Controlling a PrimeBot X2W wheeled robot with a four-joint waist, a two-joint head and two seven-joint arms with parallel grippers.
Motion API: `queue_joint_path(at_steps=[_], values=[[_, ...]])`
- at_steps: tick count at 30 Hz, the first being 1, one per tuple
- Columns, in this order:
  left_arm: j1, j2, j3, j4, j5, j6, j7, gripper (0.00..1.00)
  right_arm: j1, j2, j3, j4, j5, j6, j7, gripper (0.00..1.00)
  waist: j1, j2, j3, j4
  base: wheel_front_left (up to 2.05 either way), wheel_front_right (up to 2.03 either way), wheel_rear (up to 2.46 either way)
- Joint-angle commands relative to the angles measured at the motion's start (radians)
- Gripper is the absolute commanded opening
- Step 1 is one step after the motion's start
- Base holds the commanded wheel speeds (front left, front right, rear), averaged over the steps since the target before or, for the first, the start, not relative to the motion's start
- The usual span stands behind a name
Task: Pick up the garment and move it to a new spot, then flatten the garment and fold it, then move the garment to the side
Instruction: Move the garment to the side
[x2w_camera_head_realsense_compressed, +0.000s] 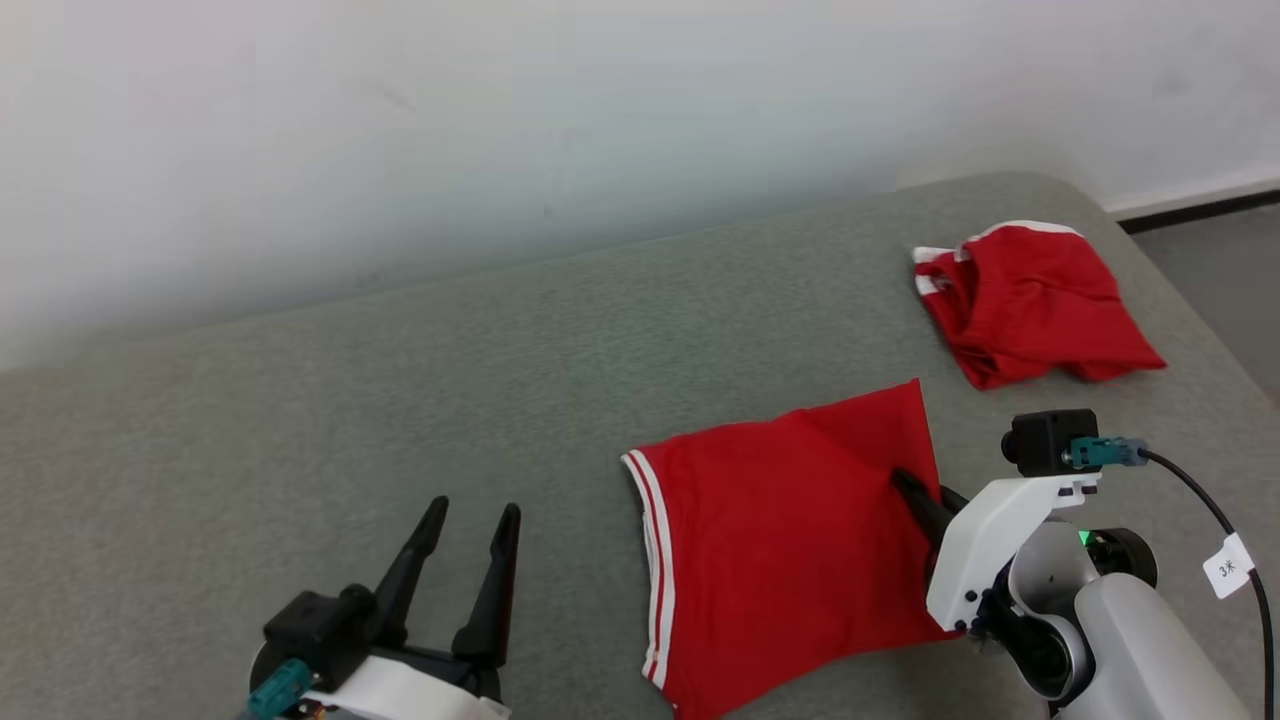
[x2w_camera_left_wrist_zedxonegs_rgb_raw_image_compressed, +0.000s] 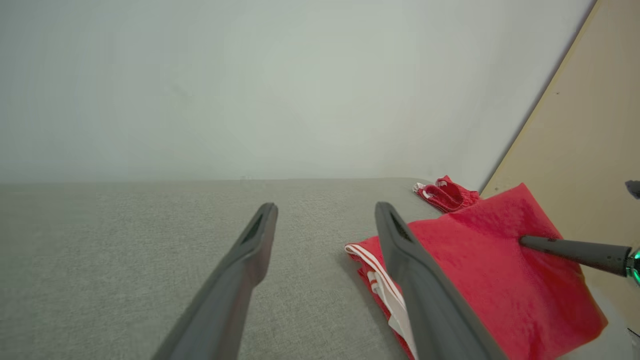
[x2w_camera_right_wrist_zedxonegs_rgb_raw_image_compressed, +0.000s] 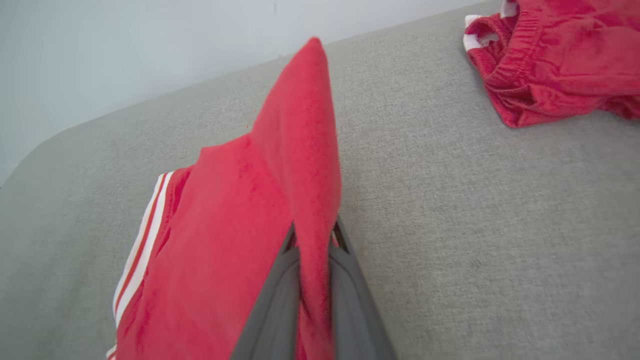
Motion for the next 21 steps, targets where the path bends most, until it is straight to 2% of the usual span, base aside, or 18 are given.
queue_joint_path(at_steps=[1,8,17,21], values=[[-0.012,0.007,-0.006,0.003,-0.001,0.002,0.000,1.00,0.011,-0.005,-0.005,-0.012,-0.007,-0.002,-0.008,0.00,-0.0001,-0.0001,0.003,-0.041,0.00,0.00,0.00],[-0.022,0.015,-0.026,0.007,-0.003,0.002,0.000,1.00,0.020,0.002,-0.023,-0.042,-0.015,-0.002,-0.029,0.00,-0.0001,-0.0001,0.020,-0.064,0.00,0.00,0.00],[-0.064,0.050,-0.062,-0.005,-0.020,0.002,0.001,1.00,-0.087,0.005,-0.063,-0.060,-0.047,-0.002,-0.075,0.00,-0.0001,-0.0001,0.132,-0.012,0.00,0.00,0.00],[-0.083,0.068,-0.070,-0.013,-0.022,0.002,0.002,1.00,-0.150,-0.021,-0.097,-0.069,-0.068,-0.002,-0.082,0.00,-0.0001,-0.0001,0.179,0.008,0.00,0.00,0.00]])
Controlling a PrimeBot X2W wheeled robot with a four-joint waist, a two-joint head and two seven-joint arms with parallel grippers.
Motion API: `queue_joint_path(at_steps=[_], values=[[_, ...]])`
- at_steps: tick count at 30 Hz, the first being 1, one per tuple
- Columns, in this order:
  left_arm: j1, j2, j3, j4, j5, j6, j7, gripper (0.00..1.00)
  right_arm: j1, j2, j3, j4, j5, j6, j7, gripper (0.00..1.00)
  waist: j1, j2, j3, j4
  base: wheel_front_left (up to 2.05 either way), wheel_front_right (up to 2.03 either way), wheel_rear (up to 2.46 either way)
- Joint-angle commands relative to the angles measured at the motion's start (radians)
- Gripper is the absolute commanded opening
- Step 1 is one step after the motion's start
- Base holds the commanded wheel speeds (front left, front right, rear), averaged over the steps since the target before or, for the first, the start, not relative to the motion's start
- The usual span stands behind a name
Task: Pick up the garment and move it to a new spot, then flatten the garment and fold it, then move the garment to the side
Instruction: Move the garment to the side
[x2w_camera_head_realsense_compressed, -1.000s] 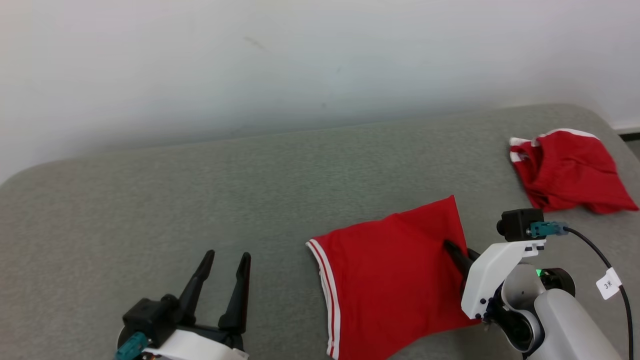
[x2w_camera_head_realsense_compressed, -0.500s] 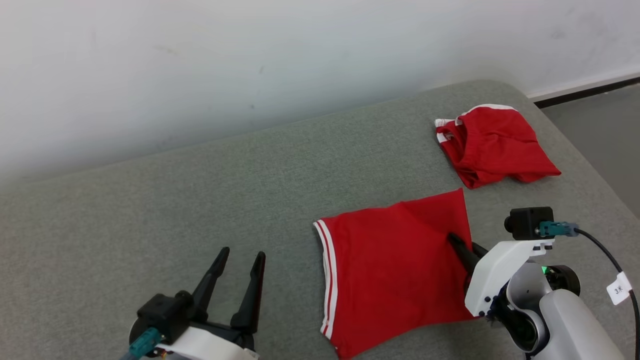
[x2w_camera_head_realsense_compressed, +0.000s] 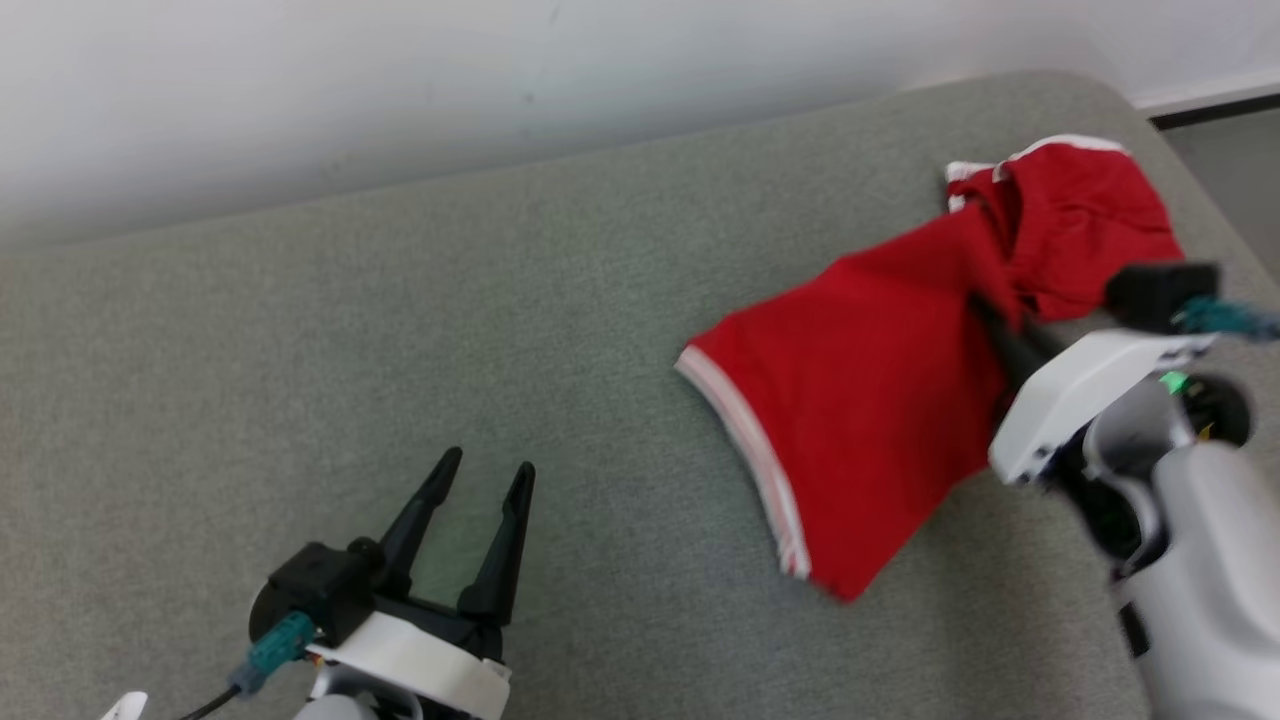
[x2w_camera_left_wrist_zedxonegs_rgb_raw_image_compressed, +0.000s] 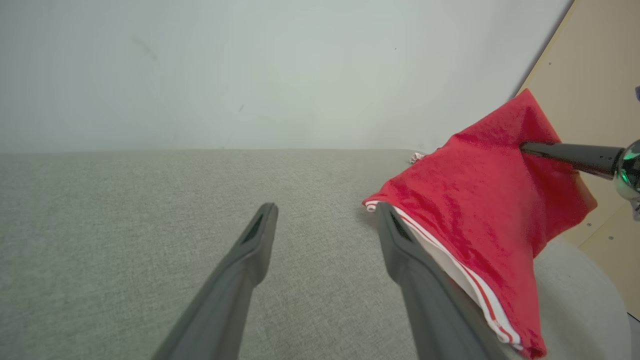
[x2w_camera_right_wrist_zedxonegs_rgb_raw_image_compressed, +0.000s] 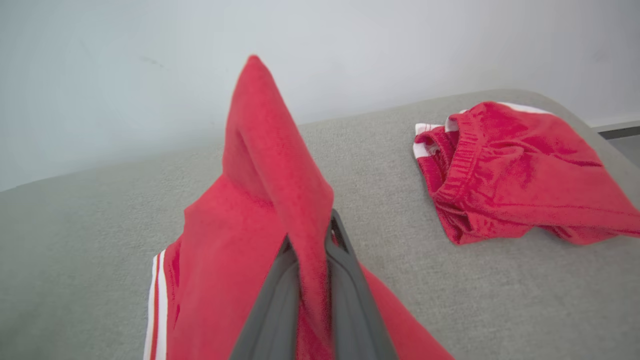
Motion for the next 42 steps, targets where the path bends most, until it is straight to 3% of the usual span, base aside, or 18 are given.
queue_joint_path(at_steps=[1,17,28,34,36,37,38,42], values=[[-0.014,0.012,-0.001,-0.004,-0.006,0.002,0.001,1.00,-0.031,-0.025,-0.017,-0.007,-0.015,-0.002,-0.008,0.00,-0.0001,-0.0001,0.045,0.029,0.00,0.00,0.00],[-0.087,0.076,-0.004,-0.031,-0.031,0.002,0.004,1.00,-0.247,-0.216,-0.291,-0.057,-0.117,-0.002,0.100,0.00,-0.0001,-0.0001,0.218,0.071,0.00,0.00,0.00],[-0.117,0.131,0.010,-0.065,-0.033,0.004,0.041,1.00,-0.361,-0.293,-0.372,0.108,-0.261,-0.002,0.039,0.00,-0.0001,-0.0001,0.340,0.086,0.00,0.00,0.00],[-0.120,0.142,0.012,-0.074,-0.035,0.009,0.043,1.00,-0.430,-0.282,-0.445,0.234,-0.455,-0.002,-0.012,0.00,-0.0001,-0.0001,0.375,0.108,0.00,0.00,0.00],[-0.122,0.142,0.015,-0.078,-0.036,0.012,0.039,1.00,-0.443,-0.272,-0.492,0.258,-0.537,-0.002,-0.022,0.28,-0.0001,-0.0001,0.378,0.118,0.00,0.00,0.00],[-0.121,0.141,0.016,-0.080,-0.036,0.015,0.037,1.00,-0.451,-0.264,-0.517,0.261,-0.581,-0.002,-0.032,0.73,-0.0001,-0.0001,0.379,0.121,0.00,0.00,0.00],[-0.121,0.141,0.016,-0.081,-0.036,0.015,0.034,1.00,-0.454,-0.261,-0.542,0.262,-0.632,-0.002,-0.038,1.00,-0.0001,-0.0001,0.379,0.125,0.00,0.00,0.00],[-0.123,0.135,0.012,-0.077,-0.038,0.016,0.029,1.00,-0.463,-0.232,-0.624,0.249,-0.809,-0.002,-0.029,1.00,-0.0001,-0.0001,0.372,0.133,0.00,0.00,0.00]])
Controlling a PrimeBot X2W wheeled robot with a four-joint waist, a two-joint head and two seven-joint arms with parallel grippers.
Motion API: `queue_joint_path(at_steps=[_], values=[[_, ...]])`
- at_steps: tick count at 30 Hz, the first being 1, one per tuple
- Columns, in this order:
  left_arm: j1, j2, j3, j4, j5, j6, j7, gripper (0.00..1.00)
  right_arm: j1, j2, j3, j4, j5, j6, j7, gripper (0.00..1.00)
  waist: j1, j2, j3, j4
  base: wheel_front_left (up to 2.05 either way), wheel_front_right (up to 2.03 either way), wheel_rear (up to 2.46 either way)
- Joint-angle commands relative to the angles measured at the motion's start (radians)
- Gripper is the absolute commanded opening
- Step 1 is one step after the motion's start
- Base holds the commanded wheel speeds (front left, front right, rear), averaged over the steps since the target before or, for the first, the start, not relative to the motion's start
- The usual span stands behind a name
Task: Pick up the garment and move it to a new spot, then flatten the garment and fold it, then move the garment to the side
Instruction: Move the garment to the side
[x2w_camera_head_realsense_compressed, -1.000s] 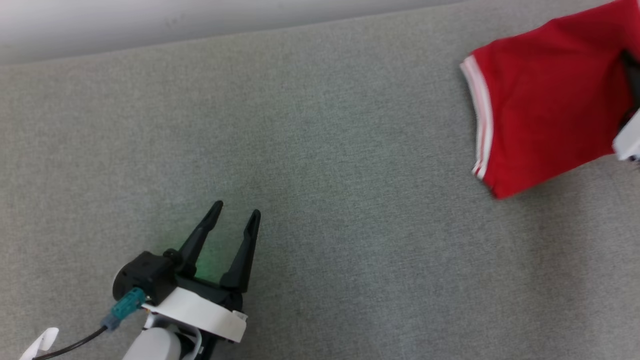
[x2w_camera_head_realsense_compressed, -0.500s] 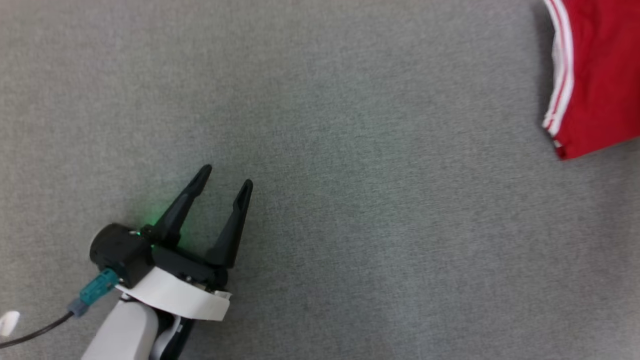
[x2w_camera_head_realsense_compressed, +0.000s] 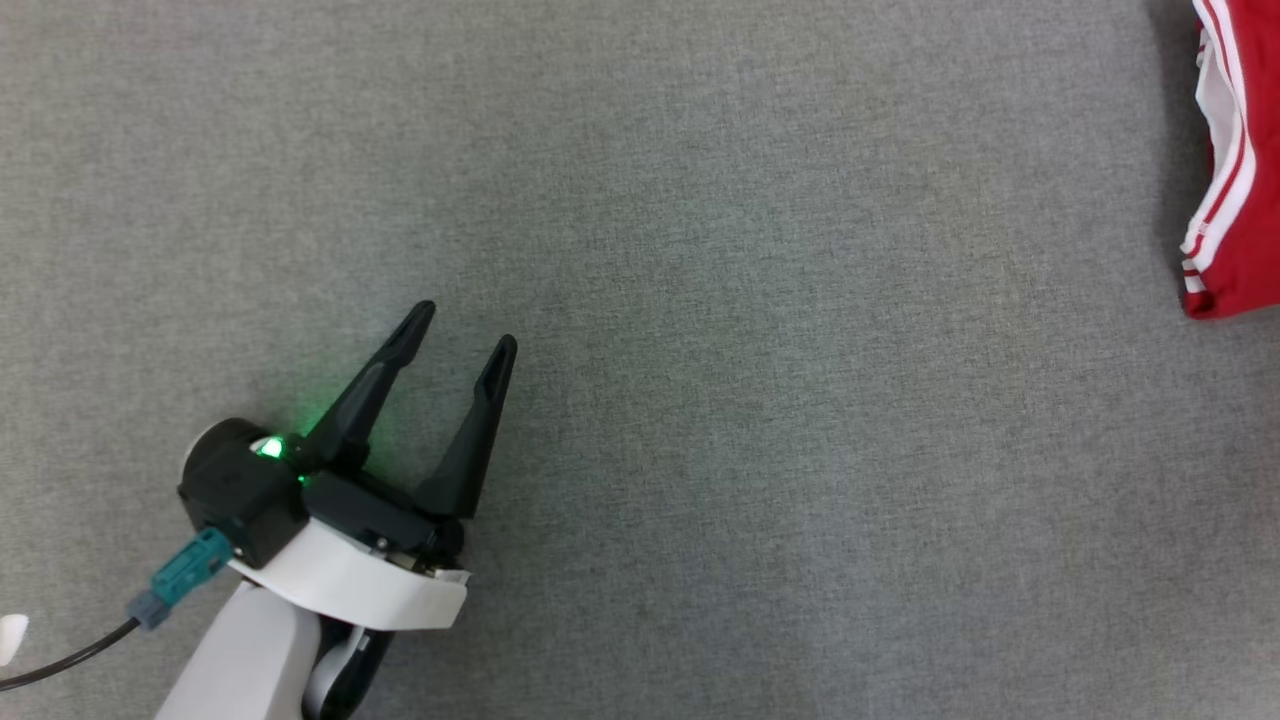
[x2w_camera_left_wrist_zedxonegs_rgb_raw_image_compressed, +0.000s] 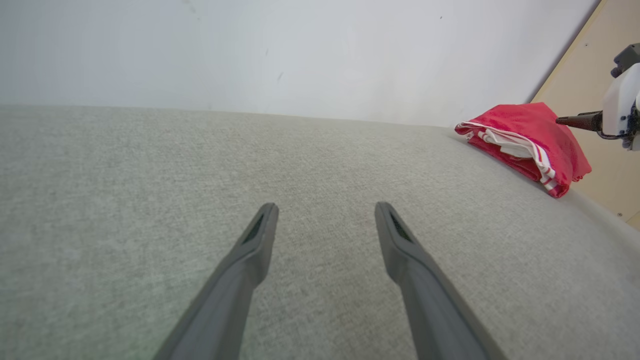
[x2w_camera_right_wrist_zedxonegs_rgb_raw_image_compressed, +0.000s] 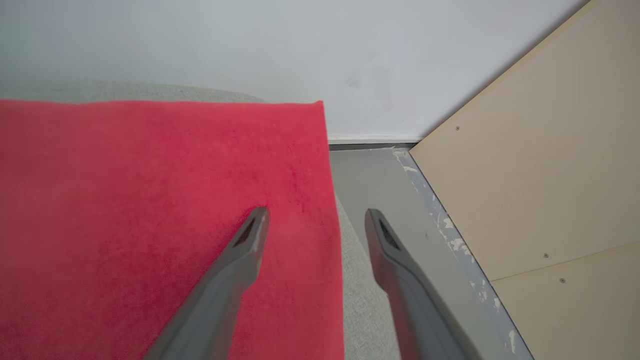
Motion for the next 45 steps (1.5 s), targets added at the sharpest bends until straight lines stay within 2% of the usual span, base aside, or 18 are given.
queue_joint_path(at_steps=[1,5,11,19,27,36,40,45], values=[[0.023,0.012,0.008,0.064,-0.024,0.011,0.009,1.00,-0.014,0.013,-0.021,-0.011,-0.046,-0.003,-0.007,1.00,0.0001,-0.0001,-0.007,0.003,0.00,0.00,0.00],[0.024,0.002,0.001,0.067,-0.025,0.010,0.000,1.00,-0.012,0.054,-0.057,-0.019,-0.127,-0.003,-0.017,1.00,0.0001,-0.0001,-0.033,-0.001,0.00,0.00,0.00],[0.031,-0.014,-0.005,0.072,-0.016,0.009,-0.008,1.00,0.001,0.087,-0.044,-0.006,-0.155,-0.003,-0.054,1.00,0.0001,-0.0001,-0.108,-0.012,0.00,0.00,0.00],[0.056,-0.035,-0.011,0.087,-0.002,0.017,-0.017,1.00,0.020,0.078,0.054,0.045,-0.088,-0.003,-0.105,1.00,0.0001,-0.0001,-0.250,-0.022,0.00,0.00,0.00],[0.098,-0.052,-0.004,0.112,0.000,0.033,-0.017,1.00,0.067,0.055,0.193,0.064,0.041,-0.003,-0.143,1.00,0.0001,-0.0001,-0.399,-0.014,0.00,0.00,0.00],[0.156,-0.047,0.065,0.106,-0.022,0.072,-0.017,1.00,0.212,0.038,0.381,-0.072,0.285,-0.003,-0.173,1.00,0.0001,-0.0001,-0.522,0.016,0.00,0.00,0.00],[0.186,-0.042,0.105,0.094,-0.025,0.085,-0.017,1.00,0.320,0.033,0.462,-0.198,0.406,-0.003,-0.180,1.00,0.0001,-0.0001,-0.557,0.032,0.00,0.00,0.00],[0.227,-0.048,0.156,0.077,-0.029,0.102,-0.018,1.00,0.489,0.034,0.511,-0.381,0.509,-0.002,-0.200,1.00,0.0001,-0.0001,-0.586,0.051,0.00,0.00,0.00]])
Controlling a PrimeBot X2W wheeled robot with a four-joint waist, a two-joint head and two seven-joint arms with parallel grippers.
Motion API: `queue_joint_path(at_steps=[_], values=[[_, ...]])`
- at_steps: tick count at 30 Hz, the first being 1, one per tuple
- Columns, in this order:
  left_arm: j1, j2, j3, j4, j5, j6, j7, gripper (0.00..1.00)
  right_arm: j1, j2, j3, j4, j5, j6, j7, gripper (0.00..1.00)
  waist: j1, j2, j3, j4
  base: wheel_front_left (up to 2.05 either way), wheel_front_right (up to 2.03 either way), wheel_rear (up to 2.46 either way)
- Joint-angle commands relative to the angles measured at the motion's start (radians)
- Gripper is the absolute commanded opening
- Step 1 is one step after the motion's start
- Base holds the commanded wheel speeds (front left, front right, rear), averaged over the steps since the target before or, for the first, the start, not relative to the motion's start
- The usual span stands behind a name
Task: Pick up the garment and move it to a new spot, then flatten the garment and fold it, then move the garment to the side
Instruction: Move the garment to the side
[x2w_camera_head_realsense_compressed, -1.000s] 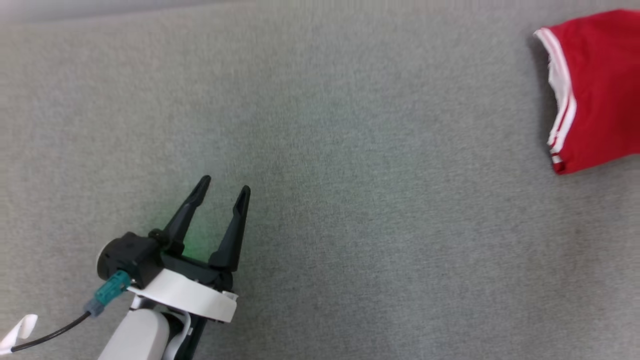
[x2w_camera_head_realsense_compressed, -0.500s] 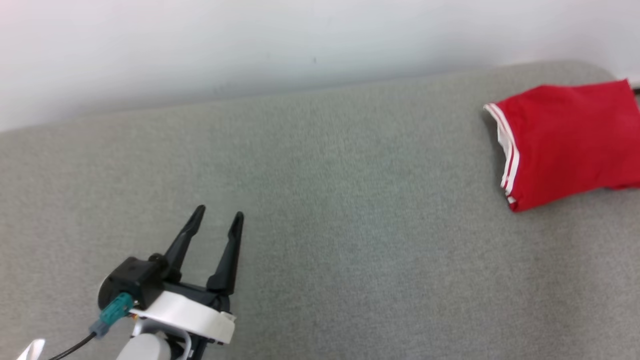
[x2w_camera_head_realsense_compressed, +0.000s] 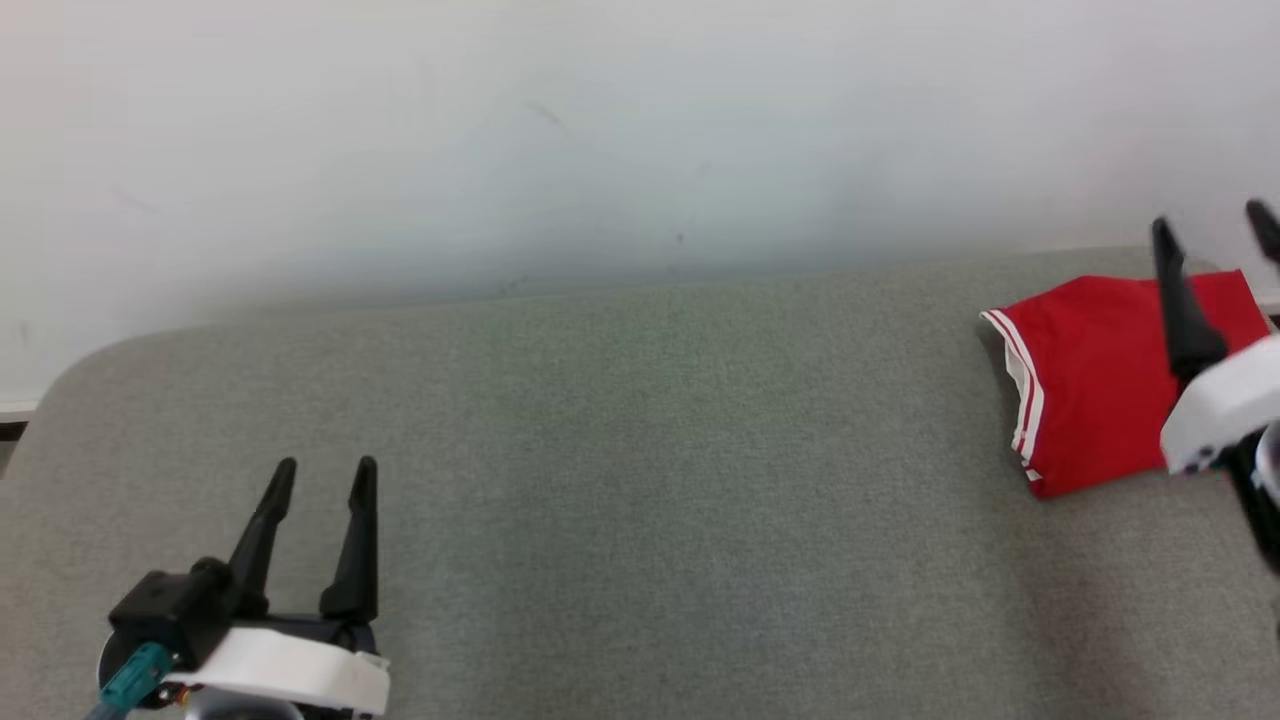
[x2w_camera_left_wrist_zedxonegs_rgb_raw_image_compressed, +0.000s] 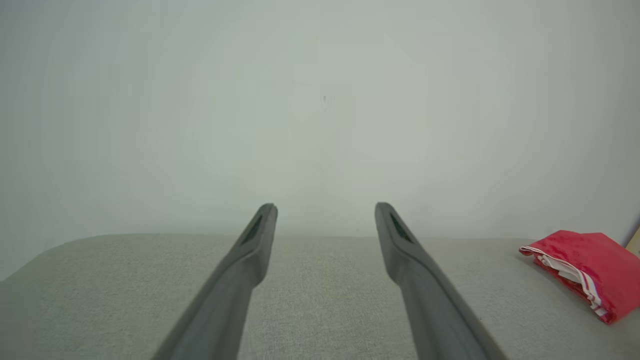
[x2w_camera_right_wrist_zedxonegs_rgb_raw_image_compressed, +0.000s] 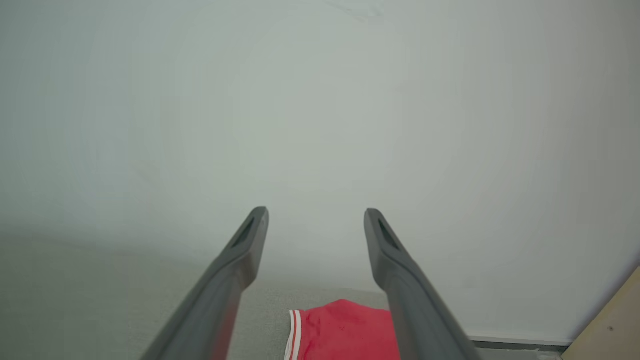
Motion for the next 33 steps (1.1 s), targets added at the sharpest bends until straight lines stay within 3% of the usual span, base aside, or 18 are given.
queue_joint_path(at_steps=[1,11,22,33], values=[[0.028,-0.001,0.016,-0.004,-0.006,0.003,-0.001,1.00,0.079,0.004,0.015,-0.061,0.026,-0.003,-0.013,1.00,0.0001,-0.0001,-0.017,0.013,0.00,0.00,0.00],[0.106,-0.043,0.087,0.006,-0.029,-0.006,-0.001,1.00,0.371,0.071,0.015,-0.264,0.041,-0.003,-0.174,1.00,0.0001,-0.0001,-0.039,0.025,0.00,0.00,0.00],[0.161,-0.094,0.145,0.028,0.074,-0.050,-0.001,1.00,0.551,0.157,0.023,-0.194,0.038,-0.003,-0.352,1.00,0.0001,-0.0001,-0.046,0.018,0.00,0.00,0.00],[0.162,-0.140,0.165,0.044,0.135,-0.091,-0.001,1.00,0.552,0.191,0.052,-0.160,0.068,-0.003,-0.387,1.00,0.0001,-0.0001,-0.042,0.019,0.00,0.00,0.00]])
